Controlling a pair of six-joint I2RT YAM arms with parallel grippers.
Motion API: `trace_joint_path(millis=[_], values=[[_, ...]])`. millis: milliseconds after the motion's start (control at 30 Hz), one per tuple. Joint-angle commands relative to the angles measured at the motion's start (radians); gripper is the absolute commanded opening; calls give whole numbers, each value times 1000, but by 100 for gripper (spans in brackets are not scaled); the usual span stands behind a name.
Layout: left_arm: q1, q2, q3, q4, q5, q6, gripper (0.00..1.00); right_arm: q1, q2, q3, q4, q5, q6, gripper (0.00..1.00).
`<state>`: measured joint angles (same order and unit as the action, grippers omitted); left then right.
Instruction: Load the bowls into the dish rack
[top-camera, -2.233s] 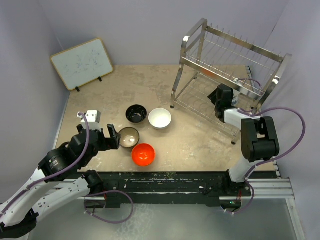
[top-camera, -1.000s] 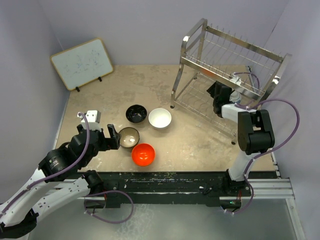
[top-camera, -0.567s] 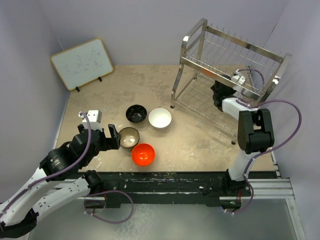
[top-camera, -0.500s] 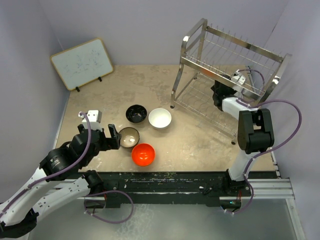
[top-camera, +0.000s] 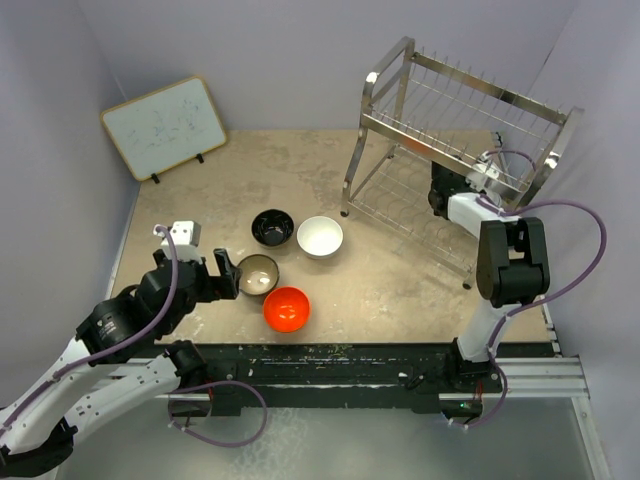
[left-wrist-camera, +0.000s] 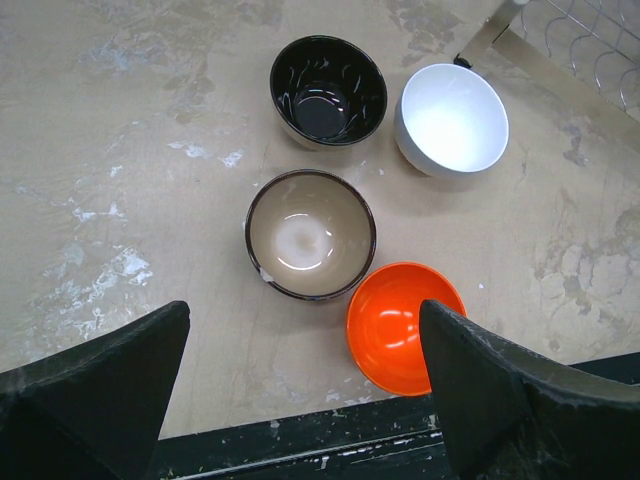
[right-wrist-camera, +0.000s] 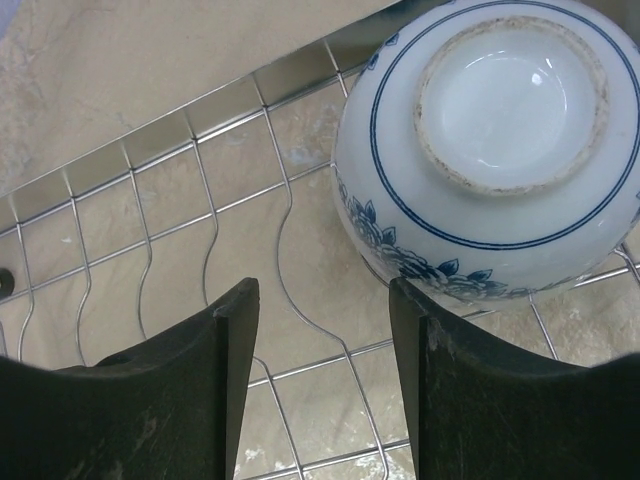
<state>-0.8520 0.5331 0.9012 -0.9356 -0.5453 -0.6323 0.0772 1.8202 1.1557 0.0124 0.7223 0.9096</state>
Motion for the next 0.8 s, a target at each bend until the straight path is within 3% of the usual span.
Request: trace_joint_path(millis=[0, 167, 333, 633, 767], values=[[1, -5, 1, 39, -1, 16, 99, -5, -51, 8, -11, 32, 24, 57], [1, -6, 0, 40, -2, 15, 99, -5, -110, -41, 96, -39, -50, 59], [2, -8, 1, 38, -5, 13, 99, -2, -166, -113, 318, -295, -225, 63], [1, -21, 0, 36, -5, 10, 99, 6, -102, -54, 320, -634, -347, 65], [1, -30, 0, 34, -7, 8, 99, 7, -100, -83, 395, -862, -361, 65]])
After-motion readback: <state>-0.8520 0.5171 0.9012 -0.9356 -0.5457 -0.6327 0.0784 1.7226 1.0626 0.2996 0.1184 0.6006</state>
